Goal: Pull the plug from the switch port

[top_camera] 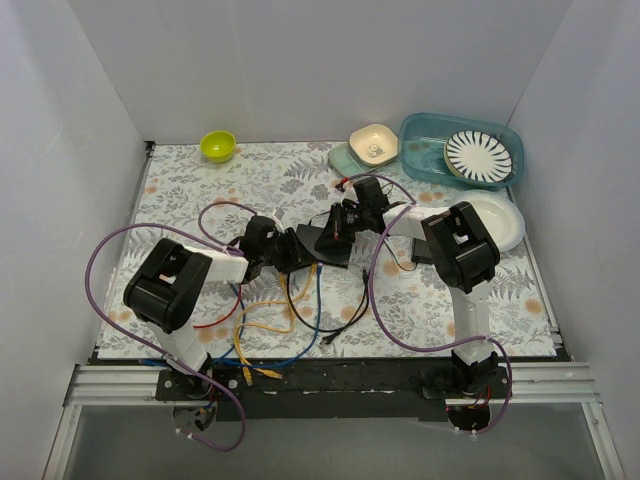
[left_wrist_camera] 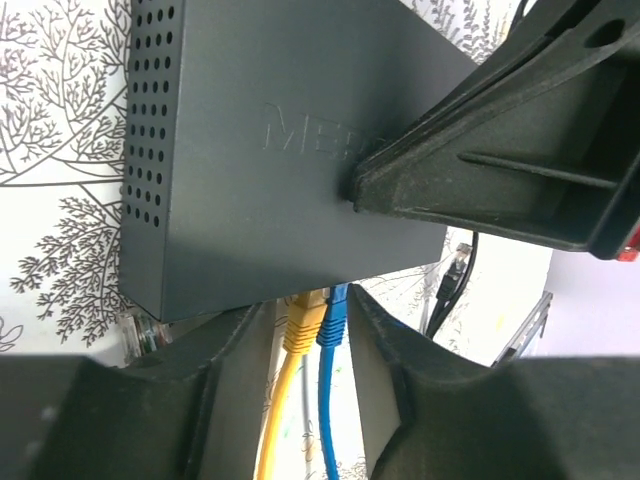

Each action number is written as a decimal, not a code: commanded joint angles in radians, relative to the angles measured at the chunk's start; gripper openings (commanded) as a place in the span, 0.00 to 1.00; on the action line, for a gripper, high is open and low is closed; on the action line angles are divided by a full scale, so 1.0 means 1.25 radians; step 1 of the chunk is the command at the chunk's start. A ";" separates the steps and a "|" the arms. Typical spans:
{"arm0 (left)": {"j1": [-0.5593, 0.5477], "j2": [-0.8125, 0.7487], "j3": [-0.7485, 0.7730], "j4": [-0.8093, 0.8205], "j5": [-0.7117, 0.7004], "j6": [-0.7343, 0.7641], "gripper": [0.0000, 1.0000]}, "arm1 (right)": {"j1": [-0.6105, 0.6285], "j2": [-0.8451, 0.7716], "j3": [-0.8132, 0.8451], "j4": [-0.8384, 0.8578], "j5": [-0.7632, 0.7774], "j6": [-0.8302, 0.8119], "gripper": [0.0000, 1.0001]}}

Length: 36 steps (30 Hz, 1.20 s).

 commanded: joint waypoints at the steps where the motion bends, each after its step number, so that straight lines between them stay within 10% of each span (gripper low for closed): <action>1: -0.007 0.039 -0.019 -0.159 -0.064 0.058 0.28 | -0.008 0.050 -0.033 -0.106 0.116 -0.055 0.12; 13: -0.007 0.072 -0.005 -0.152 -0.044 0.034 0.32 | -0.008 0.052 -0.028 -0.112 0.118 -0.056 0.12; 24: -0.007 0.061 -0.016 -0.148 -0.038 0.046 0.01 | -0.008 0.051 -0.025 -0.116 0.119 -0.059 0.12; 36: -0.007 -0.046 -0.135 -0.134 0.019 0.044 0.00 | -0.008 0.061 -0.016 -0.110 0.118 -0.050 0.12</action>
